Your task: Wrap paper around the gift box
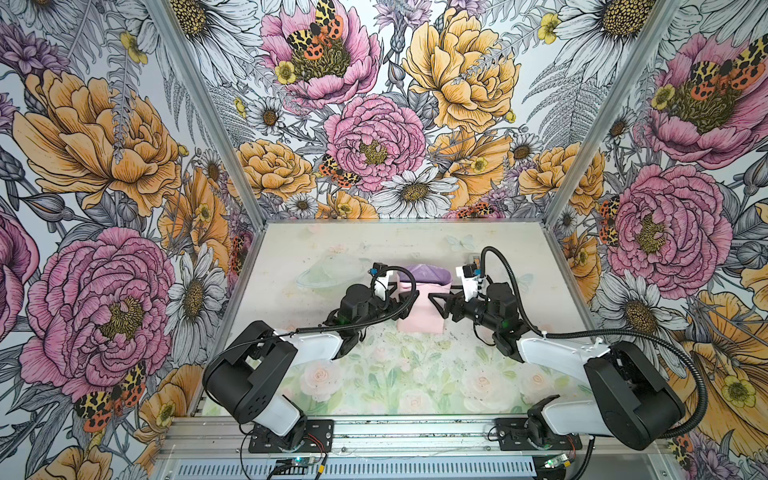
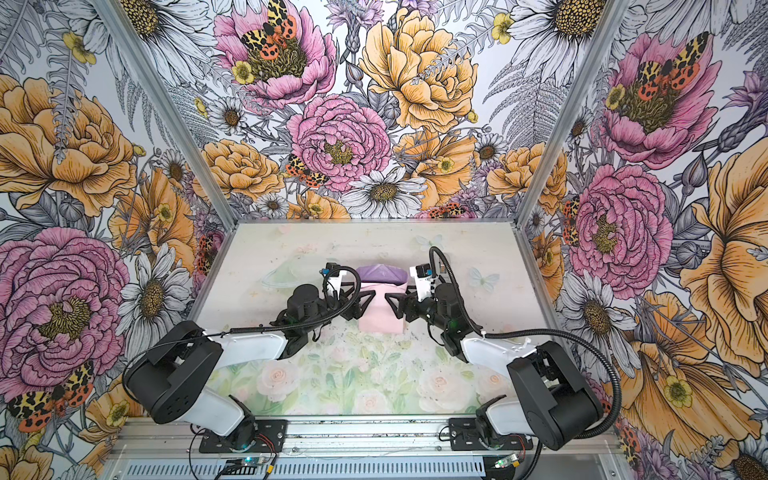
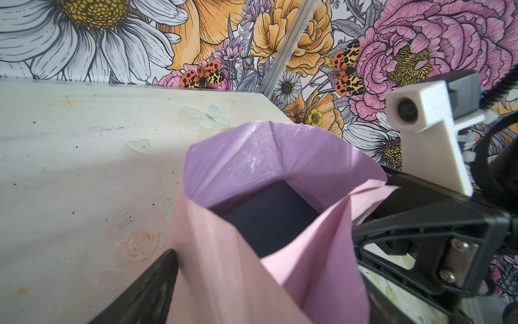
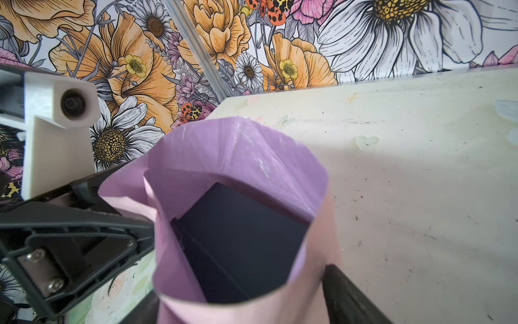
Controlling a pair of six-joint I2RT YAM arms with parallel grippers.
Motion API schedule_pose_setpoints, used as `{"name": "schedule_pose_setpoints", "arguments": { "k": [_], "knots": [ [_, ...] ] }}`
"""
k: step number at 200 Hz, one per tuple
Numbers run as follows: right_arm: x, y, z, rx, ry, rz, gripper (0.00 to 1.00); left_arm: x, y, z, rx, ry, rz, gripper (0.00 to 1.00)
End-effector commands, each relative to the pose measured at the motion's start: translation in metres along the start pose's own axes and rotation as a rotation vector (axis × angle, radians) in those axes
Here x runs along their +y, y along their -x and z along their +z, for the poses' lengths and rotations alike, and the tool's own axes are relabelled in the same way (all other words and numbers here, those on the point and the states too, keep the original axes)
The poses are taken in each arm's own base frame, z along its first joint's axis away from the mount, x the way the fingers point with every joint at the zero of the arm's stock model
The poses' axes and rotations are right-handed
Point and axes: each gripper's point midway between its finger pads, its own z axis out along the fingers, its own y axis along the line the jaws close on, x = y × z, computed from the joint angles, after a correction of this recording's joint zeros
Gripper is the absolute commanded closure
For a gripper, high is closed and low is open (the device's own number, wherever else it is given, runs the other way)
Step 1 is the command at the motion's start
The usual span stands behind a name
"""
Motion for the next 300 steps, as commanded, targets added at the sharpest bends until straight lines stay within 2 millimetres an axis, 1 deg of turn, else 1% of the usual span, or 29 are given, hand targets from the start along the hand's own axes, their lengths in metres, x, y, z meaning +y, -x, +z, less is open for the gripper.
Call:
{"name": "schedule_pose_setpoints", "arguments": {
  "k": [1,17,38,73,98,128,156,172,181,194,218,232,241,257,276,300],
  "knots": [
    [-0.004,0.012,0.006,-0.029,-0.018,0.004,0.21,0.013,0.0,0.003,0.004,0.056,-0.012,0.17],
    [-0.018,0.005,0.007,-0.005,-0.084,0.024,0.22,0.021,-0.003,0.004,0.024,0.1,-0.019,0.18],
    [-0.03,-0.006,0.008,0.034,-0.142,0.038,0.23,0.03,-0.01,0.005,0.069,0.158,-0.023,0.18],
    [-0.045,-0.022,0.005,0.09,-0.223,0.054,0.26,0.047,-0.024,0.004,0.132,0.245,-0.039,0.19],
    [-0.057,-0.034,-0.001,0.126,-0.308,0.065,0.28,0.054,-0.037,0.003,0.178,0.287,-0.047,0.19],
    [-0.071,-0.052,-0.011,0.179,-0.429,0.047,0.29,0.065,-0.054,-0.004,0.227,0.357,-0.043,0.19],
    [-0.078,-0.062,-0.018,0.212,-0.507,0.022,0.3,0.072,-0.062,-0.012,0.261,0.411,-0.033,0.19],
    [-0.076,-0.062,-0.019,0.214,-0.524,0.005,0.3,0.073,-0.062,-0.014,0.269,0.427,-0.022,0.19],
    [-0.071,-0.059,-0.018,0.208,-0.515,-0.009,0.3,0.07,-0.06,-0.013,0.271,0.427,-0.01,0.19],
    [-0.058,-0.051,-0.014,0.196,-0.473,-0.023,0.29,0.066,-0.058,-0.01,0.28,0.429,0.013,0.19],
    [-0.027,-0.029,-0.013,0.151,-0.354,0.007,0.27,0.058,-0.054,-0.005,0.283,0.424,0.03,0.19],
    [-0.02,-0.02,-0.018,0.119,-0.342,0.049,0.28,0.057,-0.052,-0.004,0.277,0.423,0.031,0.19],
    [-0.02,-0.019,-0.021,0.116,-0.351,0.071,0.28,0.055,-0.052,-0.004,0.277,0.418,0.031,0.19],
    [-0.024,-0.027,-0.023,0.14,-0.374,0.09,0.31,0.049,-0.05,-0.003,0.269,0.402,0.018,0.21],
    [-0.026,-0.032,-0.019,0.149,-0.386,0.1,0.34,0.039,-0.044,-0.002,0.252,0.379,0.01,0.24],
    [-0.03,-0.037,-0.015,0.153,-0.409,0.096,0.4,0.034,-0.039,-0.003,0.231,0.384,0.017,0.28]
  ]
}}
